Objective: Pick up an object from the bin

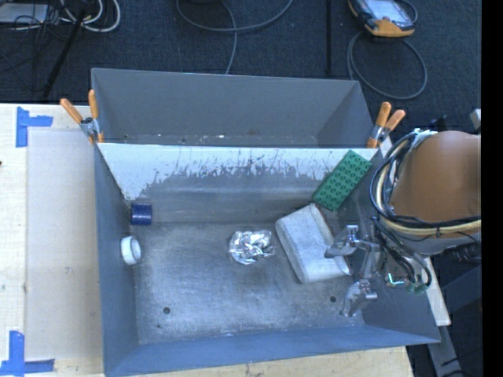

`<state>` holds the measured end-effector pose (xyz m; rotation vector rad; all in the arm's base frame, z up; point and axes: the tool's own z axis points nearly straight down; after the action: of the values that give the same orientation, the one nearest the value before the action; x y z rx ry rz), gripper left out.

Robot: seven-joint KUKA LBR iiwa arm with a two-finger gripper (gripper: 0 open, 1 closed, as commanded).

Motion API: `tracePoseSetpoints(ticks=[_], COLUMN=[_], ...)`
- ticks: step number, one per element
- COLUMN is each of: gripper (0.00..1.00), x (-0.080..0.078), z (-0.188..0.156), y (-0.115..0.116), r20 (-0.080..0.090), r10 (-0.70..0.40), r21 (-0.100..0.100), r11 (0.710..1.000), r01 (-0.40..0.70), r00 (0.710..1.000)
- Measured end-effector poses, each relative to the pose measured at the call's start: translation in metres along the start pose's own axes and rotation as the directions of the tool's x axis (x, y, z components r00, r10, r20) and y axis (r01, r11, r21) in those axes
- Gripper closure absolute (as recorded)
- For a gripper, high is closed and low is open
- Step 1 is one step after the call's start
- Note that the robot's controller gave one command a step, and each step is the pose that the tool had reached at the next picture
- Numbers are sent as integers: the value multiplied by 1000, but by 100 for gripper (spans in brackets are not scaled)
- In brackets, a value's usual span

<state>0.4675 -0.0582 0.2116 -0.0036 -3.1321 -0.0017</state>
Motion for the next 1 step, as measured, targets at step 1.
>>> tracePoseSetpoints(ticks=[1], gripper=[0], x=[-10], z=[138], y=[-29], r20=[22], r10=[145], r21=[-4], r11=[989], r01=[-145], r00=[989])
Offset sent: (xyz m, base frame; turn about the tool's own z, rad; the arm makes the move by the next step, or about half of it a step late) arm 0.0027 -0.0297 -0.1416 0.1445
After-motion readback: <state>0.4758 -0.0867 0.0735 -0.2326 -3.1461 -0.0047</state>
